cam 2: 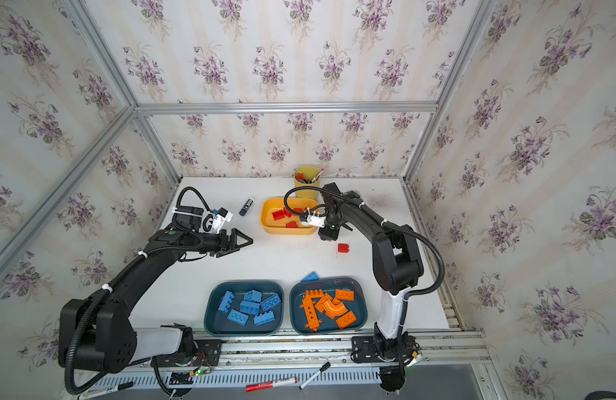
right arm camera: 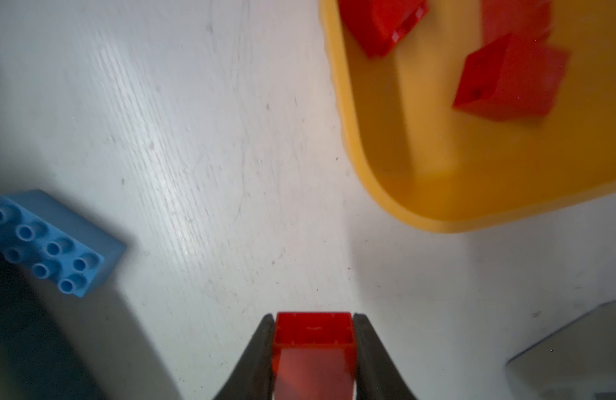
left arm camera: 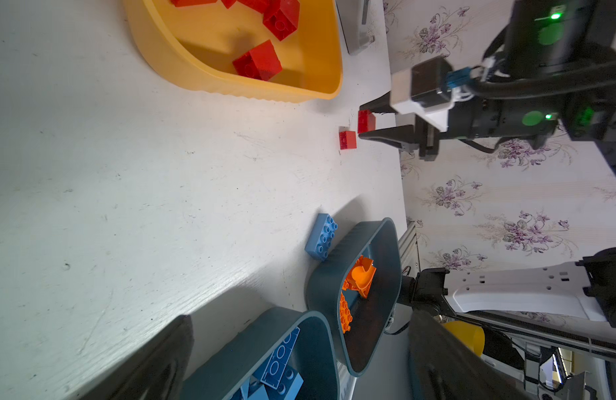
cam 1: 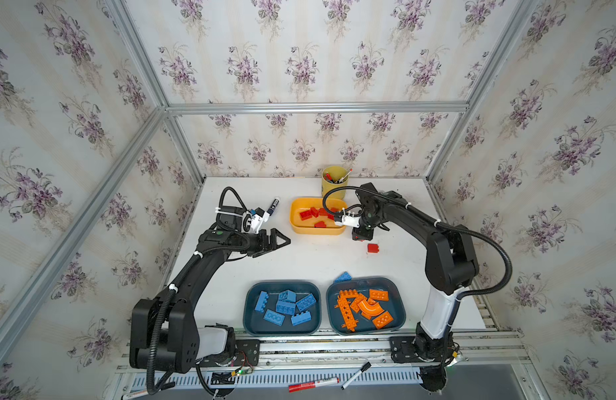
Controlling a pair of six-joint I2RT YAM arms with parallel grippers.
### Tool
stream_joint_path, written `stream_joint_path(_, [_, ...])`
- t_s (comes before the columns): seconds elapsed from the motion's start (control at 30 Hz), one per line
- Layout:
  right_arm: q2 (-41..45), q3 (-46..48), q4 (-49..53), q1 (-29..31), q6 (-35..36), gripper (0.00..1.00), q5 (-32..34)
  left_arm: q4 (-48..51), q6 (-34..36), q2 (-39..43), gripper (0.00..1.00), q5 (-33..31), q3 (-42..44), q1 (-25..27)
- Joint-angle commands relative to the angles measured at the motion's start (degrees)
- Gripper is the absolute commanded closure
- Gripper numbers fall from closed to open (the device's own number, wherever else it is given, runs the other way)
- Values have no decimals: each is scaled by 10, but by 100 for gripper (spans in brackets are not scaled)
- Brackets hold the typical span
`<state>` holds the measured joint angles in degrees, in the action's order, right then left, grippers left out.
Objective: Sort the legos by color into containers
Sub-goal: 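Carry the red brick with the right gripper into the yellow tray and release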
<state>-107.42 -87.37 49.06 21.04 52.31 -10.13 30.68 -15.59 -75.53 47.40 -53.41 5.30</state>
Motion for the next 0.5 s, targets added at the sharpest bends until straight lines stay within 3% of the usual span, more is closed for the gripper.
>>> stream_joint_path(0.0, [21, -31, -7, 21, -13, 78, -46, 0, 9, -1, 1, 1, -9, 1])
stream_joint_path(0.13, [-12, -94, -31, 45, -14, 77, -45, 0, 7, -3, 1, 2, -12, 1])
stream_joint_path(0.33, [-137, -235, -15, 56, -19, 75, -14, 2, 9, 9, 1, 2, -7, 1])
stream_joint_path(0.4, [-172, -268, -16, 57, -16, 71, 9, 3, 9, 10, 1, 2, -7, 1])
stream_joint_path(0.47, [-203, -295, -14, 57, -10, 61, 35, 4, 9, 10, 1, 2, -6, 1])
